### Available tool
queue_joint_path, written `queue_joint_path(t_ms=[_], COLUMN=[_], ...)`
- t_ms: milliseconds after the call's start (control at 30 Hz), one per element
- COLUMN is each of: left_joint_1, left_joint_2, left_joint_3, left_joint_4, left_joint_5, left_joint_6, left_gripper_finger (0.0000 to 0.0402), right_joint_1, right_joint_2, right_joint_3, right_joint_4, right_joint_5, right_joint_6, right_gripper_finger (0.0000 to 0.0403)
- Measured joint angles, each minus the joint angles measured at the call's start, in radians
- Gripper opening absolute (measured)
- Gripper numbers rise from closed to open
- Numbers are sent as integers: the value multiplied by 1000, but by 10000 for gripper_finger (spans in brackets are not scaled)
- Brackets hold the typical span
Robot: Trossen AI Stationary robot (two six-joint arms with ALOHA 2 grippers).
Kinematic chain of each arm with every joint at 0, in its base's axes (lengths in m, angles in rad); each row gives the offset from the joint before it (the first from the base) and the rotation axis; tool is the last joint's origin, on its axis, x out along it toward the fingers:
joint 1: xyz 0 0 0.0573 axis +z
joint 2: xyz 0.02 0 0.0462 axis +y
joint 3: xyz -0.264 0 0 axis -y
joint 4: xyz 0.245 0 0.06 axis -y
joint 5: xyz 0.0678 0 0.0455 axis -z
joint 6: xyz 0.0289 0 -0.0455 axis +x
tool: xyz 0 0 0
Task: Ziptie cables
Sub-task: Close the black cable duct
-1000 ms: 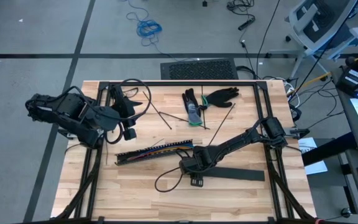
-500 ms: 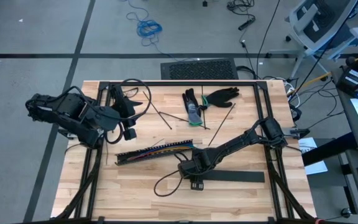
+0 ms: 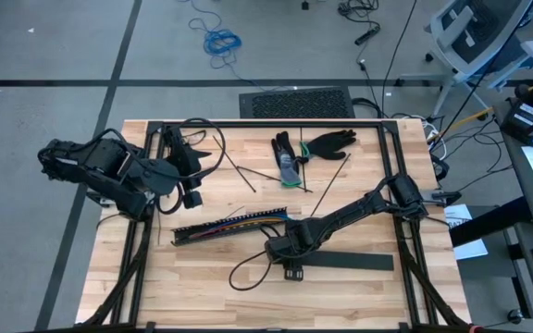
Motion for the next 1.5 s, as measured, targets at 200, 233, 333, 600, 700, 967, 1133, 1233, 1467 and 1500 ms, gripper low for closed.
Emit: queue_joint_path(t_ms=[200,233,333,600,700,967,1133,1233,1467,1500], left_joint_1=[0,0,0,0,0,0,0,0,0,0], left_joint_2=[0,0,0,0,0,0,0,0,0,0], left_joint_3=[0,0,0,-1,-1,-1,-1,-1,-1,-1], left_joint_4=[-20,-19,-20,-24,-36,-51,-50,-49,-49,-49], left_joint_5=[0,0,0,0,0,0,0,0,0,0], left_joint_6=[0,0,-1,-25,-27,-27,-27,-28,-30,-29], left_gripper_finger=[157,157,157,157,157,157,157,157,157,157], right_joint_1=[-1,-1,-2,0,0,-1,-3,-6,-15,-15], right_joint_2=[-44,-51,-54,-52,-51,-50,-50,-50,-56,-56], right_joint_3=[2,4,4,3,-27,-67,-67,-67,-59,-56], right_joint_4=[-5,-6,-35,-40,21,80,79,66,44,43], right_joint_5=[12,12,13,14,-13,-64,-31,11,11,11], right_joint_6=[-24,-24,-24,-7,12,47,21,10,34,34], right_gripper_finger=[238,238,238,243,255,307,341,355,365,365])
